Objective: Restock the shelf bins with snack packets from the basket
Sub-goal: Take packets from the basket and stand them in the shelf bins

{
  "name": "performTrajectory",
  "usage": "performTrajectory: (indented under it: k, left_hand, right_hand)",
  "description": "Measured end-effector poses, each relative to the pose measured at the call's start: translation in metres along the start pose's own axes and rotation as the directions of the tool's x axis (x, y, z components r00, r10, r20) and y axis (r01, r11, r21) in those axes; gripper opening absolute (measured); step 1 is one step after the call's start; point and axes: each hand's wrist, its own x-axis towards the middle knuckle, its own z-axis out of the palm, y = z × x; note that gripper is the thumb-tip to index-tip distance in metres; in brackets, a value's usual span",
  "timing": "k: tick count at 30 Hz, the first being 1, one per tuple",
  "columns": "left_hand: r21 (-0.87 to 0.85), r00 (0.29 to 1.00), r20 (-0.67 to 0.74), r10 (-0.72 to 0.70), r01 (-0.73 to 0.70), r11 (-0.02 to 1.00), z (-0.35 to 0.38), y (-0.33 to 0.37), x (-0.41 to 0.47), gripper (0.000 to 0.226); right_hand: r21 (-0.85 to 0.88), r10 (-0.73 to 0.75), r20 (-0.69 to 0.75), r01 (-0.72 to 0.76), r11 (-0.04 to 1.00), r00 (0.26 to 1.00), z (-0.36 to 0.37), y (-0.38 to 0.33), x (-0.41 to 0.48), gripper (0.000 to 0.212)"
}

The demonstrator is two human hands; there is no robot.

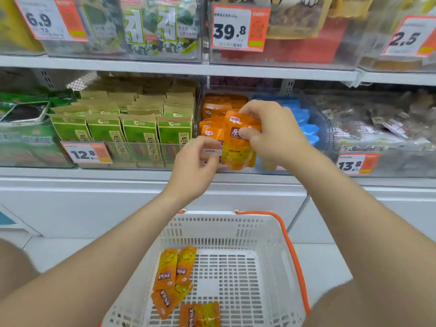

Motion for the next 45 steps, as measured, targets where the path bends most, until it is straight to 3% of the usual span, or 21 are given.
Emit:
performTrajectory:
  k: [2,5,8,11,15,23,27,30,32,38,42,45]
  left_hand:
    - [0.22,0.974,-0.12,0.193,-0.163,0.962,-0.001,0.011,0.011,0.03]
    - [0.513,0.922,-0.081,0.378,-0.286,0.809,-0.001,0.015,0.028,0.031]
    - [0.719,0.927,-0.002,0.375,-0.259,0.645,0.003,0.015,0.041,0.042]
    - [0.8,0.938,0.089,0.335,-0.268,0.537,0.01,0.011,0.05,0.054]
    - [0.873,0.953,0.108,0.284,-0.228,0.431,0.015,0.006,0.063,0.049]
    - [0.88,0.973,0.08,0.217,-0.171,0.444,0.012,0.012,0.077,0.049]
    - [0.883,0.967,0.071,0.245,-0.175,0.435,0.012,0.008,0.079,0.045]
    - [0.871,0.956,0.037,0.289,-0.173,0.459,0.011,0.004,0.077,0.033]
    - [0.862,0.945,0.013,0.327,-0.176,0.475,0.01,0.0,0.073,0.023]
    - [0.855,0.915,-0.014,0.403,-0.198,0.479,0.011,-0.008,0.061,0.017]
    - [0.836,0.892,-0.01,0.452,-0.241,0.494,0.006,-0.014,0.055,0.024]
    - [0.801,0.81,-0.011,0.586,-0.344,0.49,0.004,-0.021,0.043,0.022]
  right_hand:
    - [0.009,-0.029,-0.094,0.03,1.0,0.995,-0.011,0.006,0.011,0.025]
    - [0.012,-0.03,-0.158,0.032,0.999,0.987,-0.017,0.017,0.025,0.023]
    - [-0.005,-0.051,-0.149,0.05,0.999,0.988,-0.011,0.026,0.033,0.022]
    - [-0.009,-0.057,-0.1,0.057,0.998,0.993,-0.003,0.031,0.039,0.019]
    - [-0.003,-0.082,-0.088,0.082,0.997,0.993,0.0,0.037,0.05,0.018]
    - [-0.051,-0.082,0.012,0.083,0.995,0.997,0.008,0.043,0.058,0.02]
    - [-0.125,-0.055,0.153,0.075,0.989,0.987,0.032,0.044,0.054,0.031]
    - [-0.228,-0.059,0.198,0.105,0.968,0.978,0.045,0.044,0.053,0.029]
    - [-0.245,-0.053,0.19,0.1,0.964,0.98,0.049,0.042,0.052,0.025]
    - [-0.066,0.091,0.069,-0.086,0.994,0.993,0.053,0.045,0.047,0.023]
    - [-0.238,0.086,0.117,-0.056,0.97,0.989,0.05,0.048,0.044,0.021]
    - [-0.29,0.078,0.125,-0.039,0.956,0.989,0.046,0.049,0.039,0.022]
